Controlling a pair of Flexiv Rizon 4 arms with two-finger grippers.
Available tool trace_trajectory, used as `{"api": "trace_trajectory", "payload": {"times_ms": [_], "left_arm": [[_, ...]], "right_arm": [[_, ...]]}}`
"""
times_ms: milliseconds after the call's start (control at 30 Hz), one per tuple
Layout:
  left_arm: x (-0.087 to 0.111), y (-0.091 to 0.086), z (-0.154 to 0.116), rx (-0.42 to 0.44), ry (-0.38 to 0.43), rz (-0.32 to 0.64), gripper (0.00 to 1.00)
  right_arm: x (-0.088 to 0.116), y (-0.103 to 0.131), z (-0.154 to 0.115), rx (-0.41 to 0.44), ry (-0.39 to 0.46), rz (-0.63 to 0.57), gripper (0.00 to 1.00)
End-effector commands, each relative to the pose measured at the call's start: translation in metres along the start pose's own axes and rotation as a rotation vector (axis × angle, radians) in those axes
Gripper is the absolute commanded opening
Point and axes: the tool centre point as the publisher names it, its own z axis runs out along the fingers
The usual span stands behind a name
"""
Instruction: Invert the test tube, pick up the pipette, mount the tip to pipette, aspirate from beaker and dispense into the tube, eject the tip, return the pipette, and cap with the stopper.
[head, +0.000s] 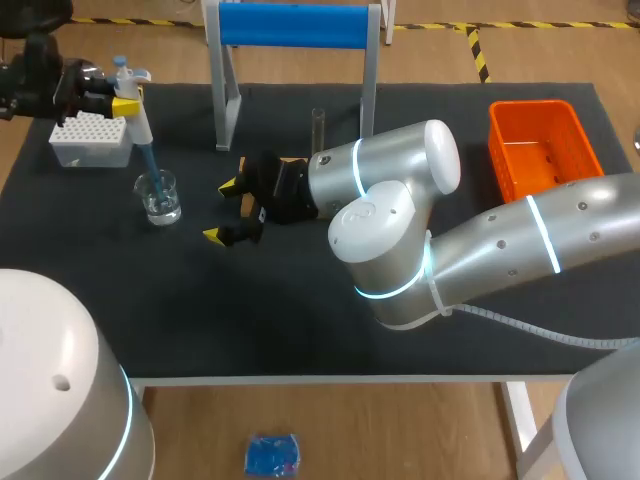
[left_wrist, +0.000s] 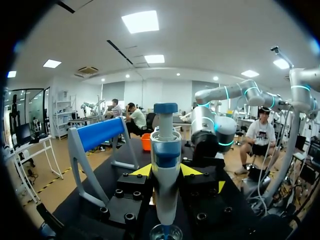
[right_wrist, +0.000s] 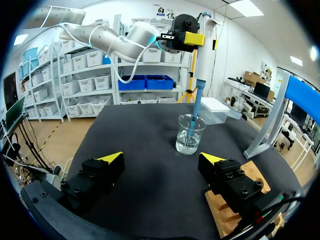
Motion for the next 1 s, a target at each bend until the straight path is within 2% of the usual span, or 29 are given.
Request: {"api": "trace_trajectory", "payload": {"times_ms": [33,400,500,700,1000], "left_arm": [[-0.002,0.001,0.000,0.001,0.002,0.002,0.00],[-0.002,0.001,0.000,0.001,0.002,0.002,0.00],[-0.002,0.001,0.000,0.001,0.002,0.002,0.00],[-0.002,0.001,0.000,0.001,0.002,0.002,0.00],[-0.002,0.001,0.000,0.001,0.002,0.002,0.00]], "right_arm": [[0.000,0.000,-0.001,-0.001,0.002,0.001,1.00],[0.015,0.038,-0.044,0.045,-0.087,-0.063,1.00],[0.019,0.050,-0.057,0.057,-0.089,-0.082,1.00],[0.021,0.078,-0.085,0.045,-0.020,-0.147,1.00],[0.004,0.121,-0.116,0.047,0.101,-0.206,1.00]]}}
